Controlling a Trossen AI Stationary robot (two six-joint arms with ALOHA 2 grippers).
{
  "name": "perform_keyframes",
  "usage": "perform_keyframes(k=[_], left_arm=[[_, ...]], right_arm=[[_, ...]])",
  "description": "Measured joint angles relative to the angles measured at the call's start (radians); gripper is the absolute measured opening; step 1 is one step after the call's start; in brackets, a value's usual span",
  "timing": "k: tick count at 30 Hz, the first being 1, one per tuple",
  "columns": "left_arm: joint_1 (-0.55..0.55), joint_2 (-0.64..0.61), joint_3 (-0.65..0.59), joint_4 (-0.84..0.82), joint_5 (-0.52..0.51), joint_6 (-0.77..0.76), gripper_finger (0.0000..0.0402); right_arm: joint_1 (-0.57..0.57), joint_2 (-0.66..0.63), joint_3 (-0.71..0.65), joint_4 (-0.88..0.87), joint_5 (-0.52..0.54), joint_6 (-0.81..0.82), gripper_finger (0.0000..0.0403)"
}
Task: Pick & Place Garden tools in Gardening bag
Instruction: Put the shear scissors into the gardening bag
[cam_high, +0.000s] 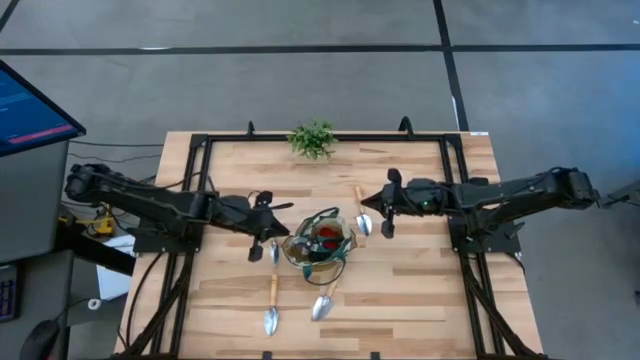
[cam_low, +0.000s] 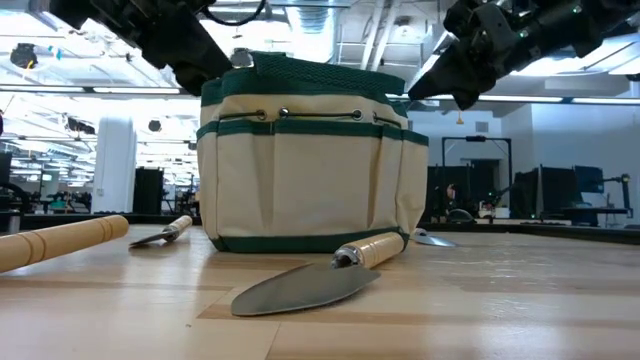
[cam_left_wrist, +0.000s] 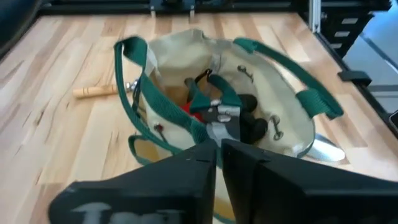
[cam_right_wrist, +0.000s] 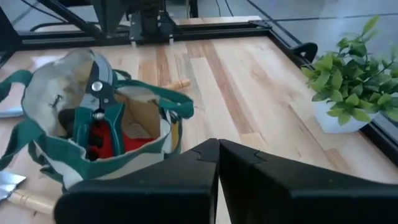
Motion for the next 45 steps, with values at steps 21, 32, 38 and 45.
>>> perform_keyframes(k=[21,32,38,45], left_arm=[[0.0,0.062,-0.001,0.023,0.074,-0.062,0.0157],[0.0,0.075,-0.001,0.106,0.071,-0.106,0.0167],[0.0,0.137,-0.001,0.13,0.07,-0.134,0.0166],[0.0,0.164,-0.001,0.135,0.071,-0.136,0.0165]], right_arm=[[0.0,0.0,0.0,-0.011,0.0,0.0,0.0001],[0.0,0.0,0.0,-0.011,0.0,0.0,0.0],[0.0,0.0,0.0,-0.013,0.0,-0.008,0.0],[0.0,0.0,0.0,-0.015,0.0,-0.008,0.0]])
